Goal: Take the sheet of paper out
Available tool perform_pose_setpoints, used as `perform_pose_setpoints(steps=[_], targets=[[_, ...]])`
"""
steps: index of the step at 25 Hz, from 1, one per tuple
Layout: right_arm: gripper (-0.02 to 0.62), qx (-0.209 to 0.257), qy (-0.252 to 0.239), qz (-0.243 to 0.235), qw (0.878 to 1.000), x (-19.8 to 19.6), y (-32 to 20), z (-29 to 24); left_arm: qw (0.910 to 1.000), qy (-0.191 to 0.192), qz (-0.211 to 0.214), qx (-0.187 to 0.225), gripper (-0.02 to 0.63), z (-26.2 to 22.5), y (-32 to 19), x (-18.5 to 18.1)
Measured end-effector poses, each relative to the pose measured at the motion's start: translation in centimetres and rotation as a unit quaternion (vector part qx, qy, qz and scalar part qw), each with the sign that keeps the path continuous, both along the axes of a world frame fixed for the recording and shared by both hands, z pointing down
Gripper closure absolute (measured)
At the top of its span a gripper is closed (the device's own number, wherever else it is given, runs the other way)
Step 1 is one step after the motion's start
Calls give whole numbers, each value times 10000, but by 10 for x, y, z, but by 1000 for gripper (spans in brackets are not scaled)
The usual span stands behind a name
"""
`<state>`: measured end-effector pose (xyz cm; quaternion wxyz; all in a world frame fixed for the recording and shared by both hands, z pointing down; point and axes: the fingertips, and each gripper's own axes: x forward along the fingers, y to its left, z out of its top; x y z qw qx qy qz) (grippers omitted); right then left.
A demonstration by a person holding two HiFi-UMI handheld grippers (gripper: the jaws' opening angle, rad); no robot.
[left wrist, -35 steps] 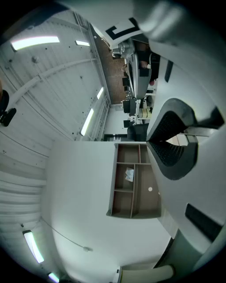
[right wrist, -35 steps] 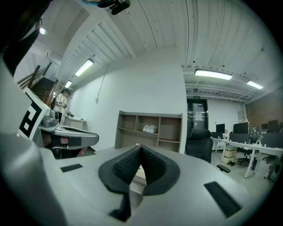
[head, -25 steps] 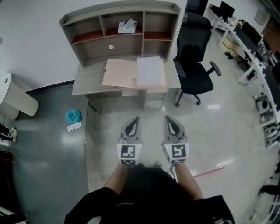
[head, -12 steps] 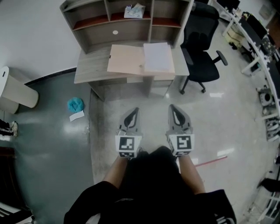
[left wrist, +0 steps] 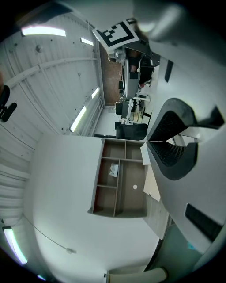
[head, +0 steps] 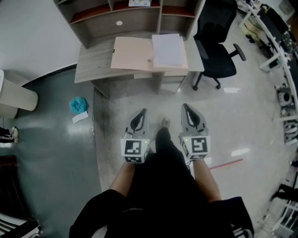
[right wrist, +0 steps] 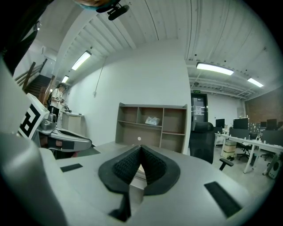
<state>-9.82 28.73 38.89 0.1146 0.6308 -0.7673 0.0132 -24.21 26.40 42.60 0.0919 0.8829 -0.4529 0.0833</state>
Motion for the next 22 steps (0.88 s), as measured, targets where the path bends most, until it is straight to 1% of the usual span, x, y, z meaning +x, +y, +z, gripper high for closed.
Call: perform_pose_setpoints(steps=[3, 7, 15, 19, 22], targets=[[578, 3, 26, -115, 9999, 2, -23, 3, 9998, -120, 2, -160, 561, 9, -21, 6], [578, -62, 73, -213, 9997, 16, -60, 7, 9997, -84, 64, -232, 561, 12, -54, 25], [578, -466, -103, -353, 9982, 57, -137, 37, 9976, -323, 106, -600, 561, 34, -127, 66], [578, -570, -250, -445, 9971, 78, -173, 46, 9949, -389, 265, -894, 561, 47, -156, 92], [578, -705, -342, -571, 9953, 93, -194, 53, 9916, -520, 272, -1155, 561, 58, -171, 107]])
